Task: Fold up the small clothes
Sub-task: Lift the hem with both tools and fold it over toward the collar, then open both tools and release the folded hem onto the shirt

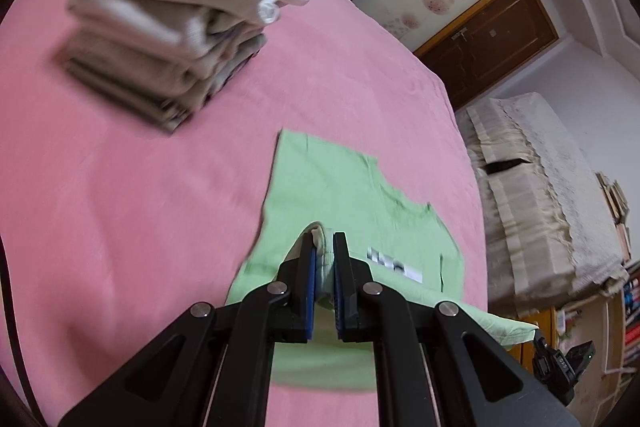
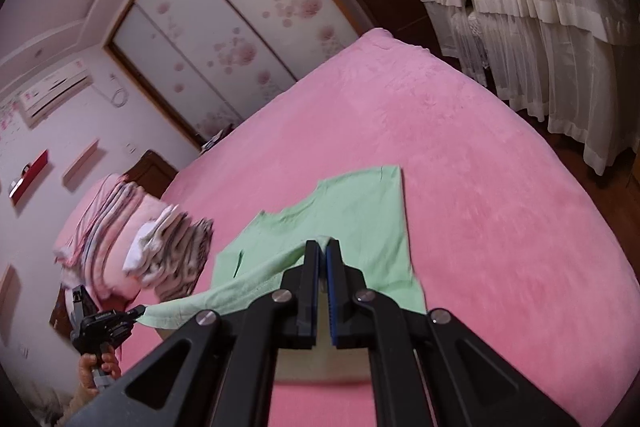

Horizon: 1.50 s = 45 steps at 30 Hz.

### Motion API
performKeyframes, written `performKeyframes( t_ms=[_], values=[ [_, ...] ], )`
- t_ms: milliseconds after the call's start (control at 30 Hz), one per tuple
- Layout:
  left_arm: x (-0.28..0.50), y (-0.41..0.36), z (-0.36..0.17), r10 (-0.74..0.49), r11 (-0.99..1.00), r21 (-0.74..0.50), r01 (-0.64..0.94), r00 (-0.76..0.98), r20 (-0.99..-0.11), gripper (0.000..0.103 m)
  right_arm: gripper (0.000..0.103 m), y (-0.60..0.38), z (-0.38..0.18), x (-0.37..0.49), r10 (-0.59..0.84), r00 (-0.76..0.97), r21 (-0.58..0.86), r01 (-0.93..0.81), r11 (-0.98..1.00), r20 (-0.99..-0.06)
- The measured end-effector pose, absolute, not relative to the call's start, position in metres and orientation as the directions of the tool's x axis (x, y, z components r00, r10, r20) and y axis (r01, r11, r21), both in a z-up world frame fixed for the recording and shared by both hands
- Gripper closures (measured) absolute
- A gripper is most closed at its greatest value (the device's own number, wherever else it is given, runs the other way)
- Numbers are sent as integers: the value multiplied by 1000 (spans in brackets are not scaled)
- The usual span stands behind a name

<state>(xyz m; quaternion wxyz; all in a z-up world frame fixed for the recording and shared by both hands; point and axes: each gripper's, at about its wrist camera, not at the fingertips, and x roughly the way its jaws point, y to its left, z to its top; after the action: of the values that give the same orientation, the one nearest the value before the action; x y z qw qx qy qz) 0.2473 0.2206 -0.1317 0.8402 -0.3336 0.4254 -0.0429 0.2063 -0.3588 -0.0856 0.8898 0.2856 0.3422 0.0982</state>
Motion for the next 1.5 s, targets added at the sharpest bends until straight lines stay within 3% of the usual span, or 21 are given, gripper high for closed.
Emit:
performKeyframes(
  t_ms=[300, 533, 700, 867, 933, 1000, 1133, 1500],
  values=[
    [372, 207, -188, -324, 772, -567, -286, 590, -739, 98, 100, -364, -149, 339, 313, 707, 562, 143, 815, -634],
    [427, 205, -251, -302, 750, -544, -376, 538, -787, 95, 99, -358, -208, 401, 262, 636, 519, 256, 816, -726],
    [443, 211, -272, -299, 693, -587, -418, 574, -763, 94, 98, -363, -229, 419, 270, 637, 554, 298, 777, -722],
    [450, 205, -263, -281, 737, -569, -365, 600, -749, 90, 96, -367, -231, 422, 280, 637, 575, 316, 755, -718],
    [449, 201, -258, -266, 776, -538, -329, 603, -752, 79, 95, -370, -230, 420, 300, 631, 586, 309, 749, -716],
    [447, 191, -251, -247, 837, -477, -270, 591, -768, 76, 94, -369, -225, 419, 305, 618, 565, 281, 776, -725],
    [441, 176, -234, -196, 927, -343, -152, 582, -789, 74, 77, -359, -206, 411, 271, 599, 455, 179, 872, -754],
    [402, 171, -211, -54, 998, -19, 66, 573, -818, 73, 75, -311, -171, 373, 142, 629, 122, -76, 990, -764]
  ],
)
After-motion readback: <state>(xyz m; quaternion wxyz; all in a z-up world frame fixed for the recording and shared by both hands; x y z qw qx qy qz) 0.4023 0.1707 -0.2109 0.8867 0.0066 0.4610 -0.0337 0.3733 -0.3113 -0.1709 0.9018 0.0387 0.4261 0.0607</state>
